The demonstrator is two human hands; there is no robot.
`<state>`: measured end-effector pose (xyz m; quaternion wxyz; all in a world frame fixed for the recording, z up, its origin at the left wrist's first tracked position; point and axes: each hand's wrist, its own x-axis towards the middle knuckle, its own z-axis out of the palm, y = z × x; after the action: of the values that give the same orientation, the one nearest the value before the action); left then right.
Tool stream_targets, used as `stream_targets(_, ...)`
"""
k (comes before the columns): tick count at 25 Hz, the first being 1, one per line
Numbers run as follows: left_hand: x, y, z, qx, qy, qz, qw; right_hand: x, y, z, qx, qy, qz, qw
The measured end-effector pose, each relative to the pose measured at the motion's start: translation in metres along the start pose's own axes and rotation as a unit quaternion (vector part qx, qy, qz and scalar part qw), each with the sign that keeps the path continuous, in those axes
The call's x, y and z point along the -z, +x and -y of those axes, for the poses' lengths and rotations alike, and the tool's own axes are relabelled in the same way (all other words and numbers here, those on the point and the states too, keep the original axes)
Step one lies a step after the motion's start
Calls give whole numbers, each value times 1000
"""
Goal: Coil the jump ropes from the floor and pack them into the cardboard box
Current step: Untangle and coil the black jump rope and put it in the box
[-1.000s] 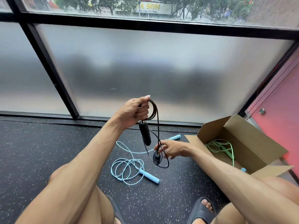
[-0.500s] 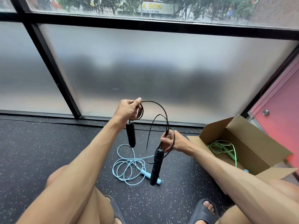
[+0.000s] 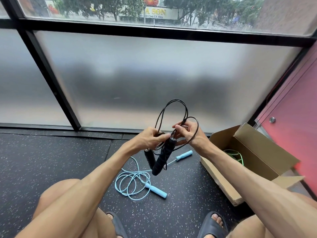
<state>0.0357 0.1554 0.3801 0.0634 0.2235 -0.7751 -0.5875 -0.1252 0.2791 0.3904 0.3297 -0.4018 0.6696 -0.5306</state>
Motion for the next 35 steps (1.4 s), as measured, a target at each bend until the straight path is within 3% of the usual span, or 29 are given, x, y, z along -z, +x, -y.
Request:
stream_targets(6, -13, -1, 0, -25, -11, 22, 999, 5, -3, -6, -9, -6, -15, 1000)
stream_targets(11, -19, 4, 0, -25, -6, 5, 1000, 4, -10, -7, -70, 112, -8, 991)
stream_targets(14, -22, 7, -1, -32, 31, -13, 999, 2, -10, -6, -92, 126, -9, 988)
stream_targets(17, -26, 9, -2, -23, 26, -30, 999, 4, -13, -5, -154, 157, 67, 973)
stream_targets(19, -25, 10, 1, -13, 15, -35, 999, 7, -17, -7, -175, 140, 146, 964)
stream_targets(21, -24, 10, 4, -9, -3, -37, 999, 4, -20, -9, -183, 103, 170, 963)
stream_targets(25, -16, 8, -1, -17, -21, -34, 999, -7, -21, -10, -141, 56, 97, 984)
stream_targets(32, 0, 7, 5, -4, 164, -14, 986, 3, -15, 6, -10, 45, -88, 995)
stream_targets(35, 6, 4, 2, 23, 127, 4, 992, 8, -13, 4, 16, 52, -102, 993)
